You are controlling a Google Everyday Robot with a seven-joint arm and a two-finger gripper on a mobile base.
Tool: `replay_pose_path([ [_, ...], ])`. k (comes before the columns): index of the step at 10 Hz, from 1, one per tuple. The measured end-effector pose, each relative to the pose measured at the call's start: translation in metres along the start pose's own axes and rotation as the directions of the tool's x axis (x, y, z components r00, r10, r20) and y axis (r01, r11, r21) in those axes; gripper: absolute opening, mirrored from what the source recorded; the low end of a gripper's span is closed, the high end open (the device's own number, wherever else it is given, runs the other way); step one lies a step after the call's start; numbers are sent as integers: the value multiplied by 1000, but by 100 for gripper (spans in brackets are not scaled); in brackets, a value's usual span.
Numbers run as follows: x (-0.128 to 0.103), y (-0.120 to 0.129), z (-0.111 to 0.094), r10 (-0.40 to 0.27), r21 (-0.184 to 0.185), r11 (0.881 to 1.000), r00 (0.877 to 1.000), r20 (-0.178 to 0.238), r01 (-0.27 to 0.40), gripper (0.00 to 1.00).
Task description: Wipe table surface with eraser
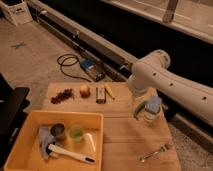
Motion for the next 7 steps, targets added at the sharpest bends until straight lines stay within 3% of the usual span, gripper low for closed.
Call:
replay_pose_path([
  [4,1,0,0,-13,0,1000,1000,-8,13,65],
  [6,-4,-8,4,-120,5,993,992,29,120,65],
  [7,-9,-18,10,-207,12,978,977,57,207,65],
])
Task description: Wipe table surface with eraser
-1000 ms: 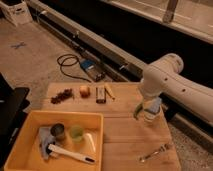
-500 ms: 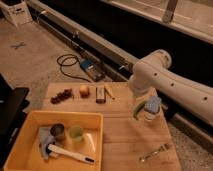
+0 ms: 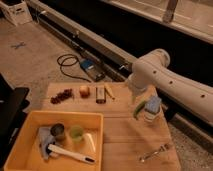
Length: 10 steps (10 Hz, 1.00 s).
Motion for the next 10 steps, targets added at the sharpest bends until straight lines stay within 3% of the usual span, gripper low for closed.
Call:
replay_pose_path([
  [1,-4,-14,11,-83,-4,997,996,35,83,65],
  [3,-7,-33,38,-136,-34,990,987,87,140,65],
  [5,-10,-53,66,-176,-74,980,979,107,185,65],
  [7,-11,-75,92,-197,-94,973,972,129,210,65],
  [10,-32,-87,123,-191,-99,972,962,197,213,65],
])
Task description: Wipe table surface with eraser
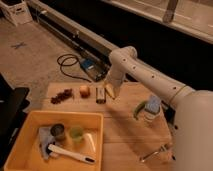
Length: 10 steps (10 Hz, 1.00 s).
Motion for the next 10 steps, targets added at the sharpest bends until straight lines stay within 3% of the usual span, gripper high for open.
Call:
replay_pose_path([
  [6,1,0,0,-7,-4,1000,1000,-8,7,65],
  [8,2,-18,2,-64,5,998,998,-16,64,65],
  [10,2,-39,10,-116,43,992,993,-13,117,65],
])
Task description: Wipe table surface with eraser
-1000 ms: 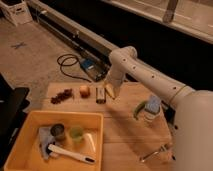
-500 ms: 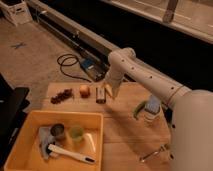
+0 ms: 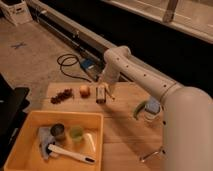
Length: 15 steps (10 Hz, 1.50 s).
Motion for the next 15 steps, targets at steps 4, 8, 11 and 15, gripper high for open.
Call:
replay_pose_path([
  [4,1,-14,18,-98,16,995,995,-14,99,65],
  [8,9,-18,27,-133,25,991,991,1,133,65],
  [11,8,-19,27,-135,23,991,991,2,135,65],
  [15,17,-13,50,-132,-73,988,990,56,136,65],
])
